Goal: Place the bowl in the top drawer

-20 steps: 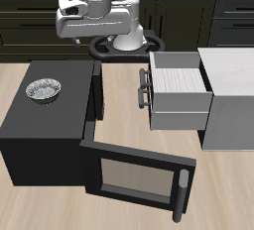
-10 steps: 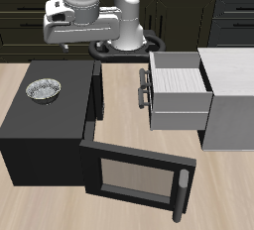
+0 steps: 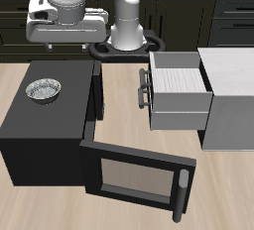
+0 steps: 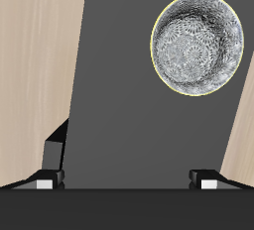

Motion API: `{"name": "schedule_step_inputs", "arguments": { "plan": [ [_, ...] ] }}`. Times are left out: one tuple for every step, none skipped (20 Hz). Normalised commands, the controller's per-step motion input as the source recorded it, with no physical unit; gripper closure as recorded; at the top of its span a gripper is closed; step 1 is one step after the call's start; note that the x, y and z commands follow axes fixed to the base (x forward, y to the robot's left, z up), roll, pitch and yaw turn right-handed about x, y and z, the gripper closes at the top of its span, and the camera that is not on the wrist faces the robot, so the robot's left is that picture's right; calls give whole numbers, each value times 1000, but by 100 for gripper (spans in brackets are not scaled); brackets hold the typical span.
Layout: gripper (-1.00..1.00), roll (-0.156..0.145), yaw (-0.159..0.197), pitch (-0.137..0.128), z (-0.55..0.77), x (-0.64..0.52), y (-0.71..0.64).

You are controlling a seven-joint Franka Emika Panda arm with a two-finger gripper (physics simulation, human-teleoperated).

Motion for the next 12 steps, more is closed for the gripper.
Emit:
{"name": "schedule_step_inputs", "arguments": {
  "plan": [
    [-100,-76,13,-30,124,146,-296],
    [-100,-25,-7,-53,144,140,-209],
    [-100,7,20,12,73,169,-182],
    [-100,-55,-85,-46,148,125,-280],
    [-100,14,67,-46,143,171,-154],
    [-100,-103,-71,5,77,148,-309],
    [-100,38,-7,-13,90,121,-18],
    [-100,5,44,-33,95,189,-73],
    [-100,-71,25,-20,84,142,-102],
    [-100,31,43,-24,82,249,39],
    [-100,-9,-62,7,105,222,-131],
    [-100,-59,43,-57,129,231,11]
  ]
}}
